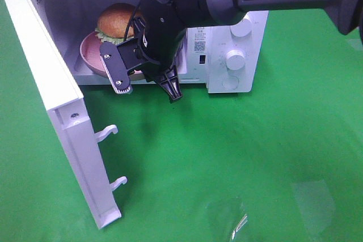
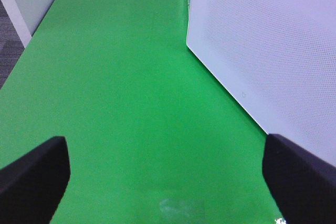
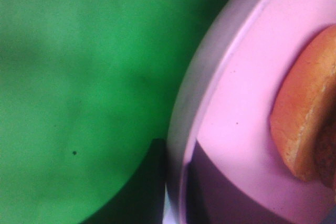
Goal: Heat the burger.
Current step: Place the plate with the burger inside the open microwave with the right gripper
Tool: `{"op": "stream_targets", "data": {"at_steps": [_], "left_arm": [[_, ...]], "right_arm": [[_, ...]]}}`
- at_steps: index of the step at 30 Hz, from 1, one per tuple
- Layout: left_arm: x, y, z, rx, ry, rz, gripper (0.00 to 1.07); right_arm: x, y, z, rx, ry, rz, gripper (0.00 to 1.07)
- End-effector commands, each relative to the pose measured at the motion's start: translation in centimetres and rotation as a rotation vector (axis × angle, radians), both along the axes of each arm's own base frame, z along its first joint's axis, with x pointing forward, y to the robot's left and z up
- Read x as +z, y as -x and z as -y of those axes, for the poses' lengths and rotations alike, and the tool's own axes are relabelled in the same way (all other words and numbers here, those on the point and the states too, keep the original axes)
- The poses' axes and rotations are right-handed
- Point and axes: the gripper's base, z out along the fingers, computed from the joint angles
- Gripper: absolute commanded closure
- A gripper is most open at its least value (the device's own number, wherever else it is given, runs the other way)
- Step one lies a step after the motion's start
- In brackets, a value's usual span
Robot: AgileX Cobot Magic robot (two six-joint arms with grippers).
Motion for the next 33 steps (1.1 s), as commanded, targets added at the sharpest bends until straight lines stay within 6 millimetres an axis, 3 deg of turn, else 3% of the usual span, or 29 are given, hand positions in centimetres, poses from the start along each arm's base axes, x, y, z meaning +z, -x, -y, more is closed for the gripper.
{"op": "stream_targets", "data": {"at_steps": [1, 11, 26, 33], "left_arm": [[0.1, 0.2, 0.0, -0.003, 0.0, 0.028, 0.16], [0.1, 0.2, 0.0, -0.003, 0.0, 0.028, 0.16], [0.1, 0.2, 0.0, -0.003, 0.0, 0.028, 0.16], [0.1, 0.2, 0.0, -0.003, 0.0, 0.028, 0.16]], "right_arm": [[1.3, -1.0, -0.7, -0.004, -0.067, 0.062, 1.07], [1.1, -2.8, -1.2, -0.073, -0.094, 0.069, 1.07], [0.6, -2.9, -1.4, -0.09, -0.12, 0.065, 1.05], [0.6, -2.9, -1.4, -0.095, -0.125, 0.062, 0.97]]}}
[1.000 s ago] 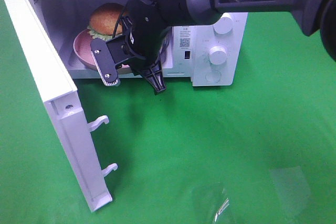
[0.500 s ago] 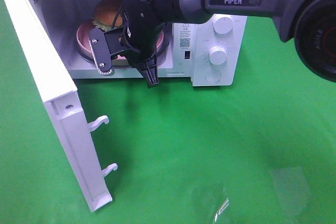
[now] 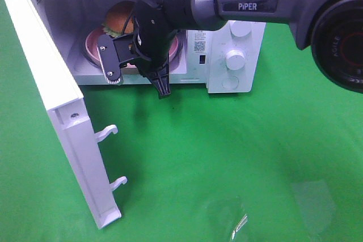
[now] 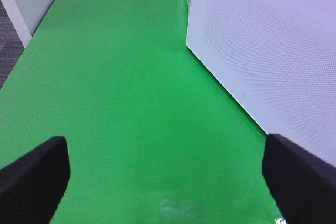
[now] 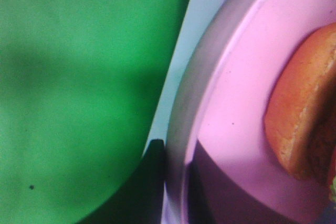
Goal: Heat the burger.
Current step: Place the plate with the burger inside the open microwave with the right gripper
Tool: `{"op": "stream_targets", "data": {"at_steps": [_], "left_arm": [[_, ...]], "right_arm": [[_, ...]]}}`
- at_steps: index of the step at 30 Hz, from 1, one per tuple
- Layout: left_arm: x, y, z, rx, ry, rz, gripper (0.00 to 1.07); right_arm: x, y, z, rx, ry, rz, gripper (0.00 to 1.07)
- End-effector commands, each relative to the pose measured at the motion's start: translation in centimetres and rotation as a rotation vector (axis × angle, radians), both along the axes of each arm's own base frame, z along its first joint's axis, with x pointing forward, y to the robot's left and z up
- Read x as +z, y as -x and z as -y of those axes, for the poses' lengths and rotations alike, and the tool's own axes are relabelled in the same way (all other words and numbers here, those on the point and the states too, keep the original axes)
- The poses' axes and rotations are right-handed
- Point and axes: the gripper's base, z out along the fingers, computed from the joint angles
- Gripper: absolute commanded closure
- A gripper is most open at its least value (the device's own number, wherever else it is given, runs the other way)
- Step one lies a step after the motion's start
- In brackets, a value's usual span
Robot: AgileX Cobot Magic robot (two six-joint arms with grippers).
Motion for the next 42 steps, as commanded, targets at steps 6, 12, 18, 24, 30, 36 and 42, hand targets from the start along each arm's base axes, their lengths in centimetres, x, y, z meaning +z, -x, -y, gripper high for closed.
{"op": "stream_targets", "data": {"at_steps": [6, 12, 18, 24, 30, 36, 42], "left_arm": [[0.1, 0.2, 0.0, -0.003, 0.0, 0.028, 0.16], [0.1, 0.2, 0.0, -0.003, 0.0, 0.028, 0.16], [0.1, 0.2, 0.0, -0.003, 0.0, 0.028, 0.16], [0.1, 0.2, 0.0, -0.003, 0.0, 0.028, 0.16], [0.1, 0.2, 0.0, -0.003, 0.0, 0.028, 0.16], [0.1, 0.2, 0.0, -0.003, 0.0, 0.028, 0.16], [0.1, 0.2, 0.0, -0.003, 0.0, 0.028, 0.16]], "right_arm": [[1.6, -0.4, -0.4, -0.03, -0.086, 0.051, 0.81], [1.7, -0.3, -0.3, -0.049, -0.1, 0.044, 0.65], [1.5, -0.1, -0.2, -0.068, -0.093, 0.011, 0.63], [1.8, 0.0, -0.1, -0.071, -0.09, 0.01, 0.63], [2.7, 0.3, 0.1, -0.071, -0.109, 0.017, 0.6], [2.2, 2.0, 1.3, -0.041, -0.115, 0.01, 0.48], [2.9, 3.4, 2.2, -0.01, -0.146, 0.03, 0.41]]}}
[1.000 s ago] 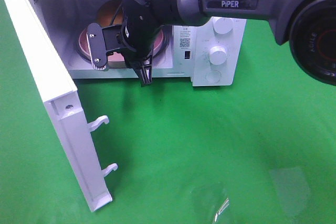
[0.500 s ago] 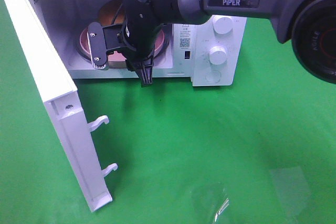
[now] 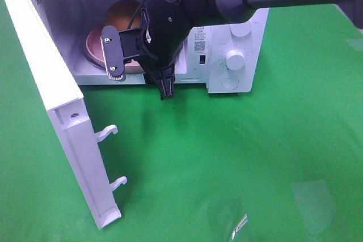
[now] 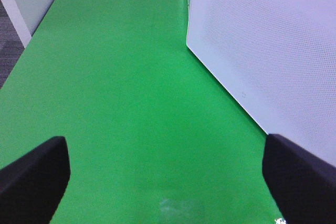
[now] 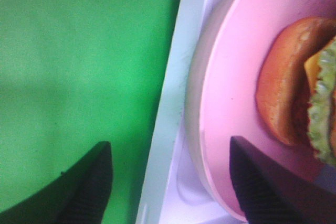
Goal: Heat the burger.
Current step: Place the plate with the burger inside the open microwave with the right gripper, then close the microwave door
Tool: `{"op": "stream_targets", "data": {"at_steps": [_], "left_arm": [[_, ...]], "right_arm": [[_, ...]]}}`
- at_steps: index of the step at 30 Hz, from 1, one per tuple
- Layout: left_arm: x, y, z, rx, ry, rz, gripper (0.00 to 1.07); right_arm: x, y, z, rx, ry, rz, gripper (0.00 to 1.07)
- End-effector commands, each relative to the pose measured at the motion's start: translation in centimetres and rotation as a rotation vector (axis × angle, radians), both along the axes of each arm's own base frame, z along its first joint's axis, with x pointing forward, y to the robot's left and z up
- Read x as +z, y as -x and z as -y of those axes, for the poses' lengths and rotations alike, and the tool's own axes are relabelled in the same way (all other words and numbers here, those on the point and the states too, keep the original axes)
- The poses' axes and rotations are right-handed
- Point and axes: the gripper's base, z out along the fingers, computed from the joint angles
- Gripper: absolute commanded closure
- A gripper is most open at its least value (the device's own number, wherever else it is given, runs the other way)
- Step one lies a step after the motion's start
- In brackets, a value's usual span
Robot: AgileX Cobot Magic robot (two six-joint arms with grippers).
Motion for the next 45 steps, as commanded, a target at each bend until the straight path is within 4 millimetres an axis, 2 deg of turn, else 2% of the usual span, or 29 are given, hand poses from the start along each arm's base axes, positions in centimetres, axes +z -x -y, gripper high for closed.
{"op": "stream_targets", "data": {"at_steps": [1, 5, 8, 9, 12, 20, 22, 30, 33, 45], "left_arm": [[0.1, 0.2, 0.0, -0.003, 0.0, 0.028, 0.16], [0.1, 0.2, 0.0, -0.003, 0.0, 0.028, 0.16], [0.1, 0.2, 0.0, -0.003, 0.0, 0.028, 0.16], [0.1, 0.2, 0.0, -0.003, 0.0, 0.028, 0.16], [0.1, 0.2, 0.0, -0.003, 0.0, 0.028, 0.16], [0.1, 0.2, 0.0, -0.003, 0.0, 0.028, 0.16], [0.1, 0.2, 0.0, -0.003, 0.0, 0.028, 0.16], [0.1, 0.2, 0.0, -0.003, 0.0, 0.028, 0.16], [0.1, 0.2, 0.0, -0.003, 0.0, 0.028, 0.16], [0.1, 0.2, 0.0, -0.003, 0.0, 0.028, 0.16]], "right_arm": [[1.1, 0.6, 0.4, 0.009, -0.035, 0.024, 0.41], [1.8, 2.4, 1.6, 0.035, -0.072, 0.04, 0.36], [1.9, 2.8, 1.9, 0.033, -0.08, 0.039, 0.35], [2.2, 3.7, 2.6, 0.016, -0.106, 0.027, 0.33], [2.4, 4.0, 2.9, 0.008, -0.113, 0.021, 0.33], [3.1, 7.0, 5.4, -0.024, -0.164, -0.006, 0.34], [3.4, 8.6, 6.6, -0.078, -0.218, -0.041, 0.34], [4.4, 11.2, 9.0, -0.255, -0.366, -0.135, 0.34], [4.8, 11.9, 9.6, -0.284, -0.394, -0.147, 0.34], [6.2, 16.7, 13.9, -0.419, -0.512, -0.203, 0.34]]}}
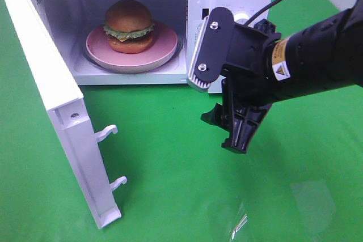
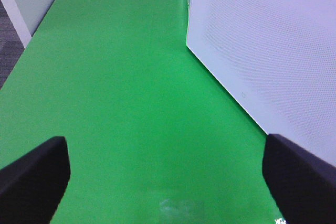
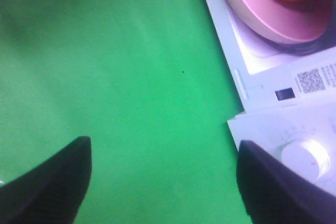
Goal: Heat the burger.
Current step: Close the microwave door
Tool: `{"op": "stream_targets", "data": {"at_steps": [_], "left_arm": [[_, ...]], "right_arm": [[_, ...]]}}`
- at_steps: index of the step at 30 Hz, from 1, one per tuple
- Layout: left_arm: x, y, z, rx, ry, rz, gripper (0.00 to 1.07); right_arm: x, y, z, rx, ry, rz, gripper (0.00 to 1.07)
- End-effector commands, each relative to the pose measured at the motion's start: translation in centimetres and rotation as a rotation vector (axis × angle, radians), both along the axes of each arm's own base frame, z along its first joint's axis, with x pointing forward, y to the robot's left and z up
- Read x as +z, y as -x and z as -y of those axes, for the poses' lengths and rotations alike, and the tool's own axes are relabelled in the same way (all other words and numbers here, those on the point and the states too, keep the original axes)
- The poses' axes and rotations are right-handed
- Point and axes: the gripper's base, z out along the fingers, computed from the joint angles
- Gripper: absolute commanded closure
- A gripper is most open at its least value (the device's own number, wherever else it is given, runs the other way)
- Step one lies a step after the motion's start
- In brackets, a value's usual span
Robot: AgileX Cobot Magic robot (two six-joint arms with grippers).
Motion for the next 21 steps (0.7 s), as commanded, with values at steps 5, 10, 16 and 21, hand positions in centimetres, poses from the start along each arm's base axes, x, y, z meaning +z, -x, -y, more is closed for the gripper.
{"op": "stream_targets", "data": {"at_steps": [5, 10, 16, 21], "left_arm": [[0.1, 0.2, 0.0, -0.003, 0.0, 0.028, 0.16], [0.1, 0.2, 0.0, -0.003, 0.0, 0.028, 0.16], [0.1, 0.2, 0.0, -0.003, 0.0, 0.028, 0.16], [0.1, 0.2, 0.0, -0.003, 0.0, 0.028, 0.16]], "right_arm": [[0.8, 2.3, 2.5, -0.178, -0.082, -0.106, 0.34], [1.1, 3.0, 3.7, -0.33, -0.096, -0.202, 0.34], [0.6, 4.1, 5.4, -0.518, -0.006, -0.33, 0.34], [0.7, 4.7, 5.9, -0.556, 0.008, -0.378, 0.34]]}}
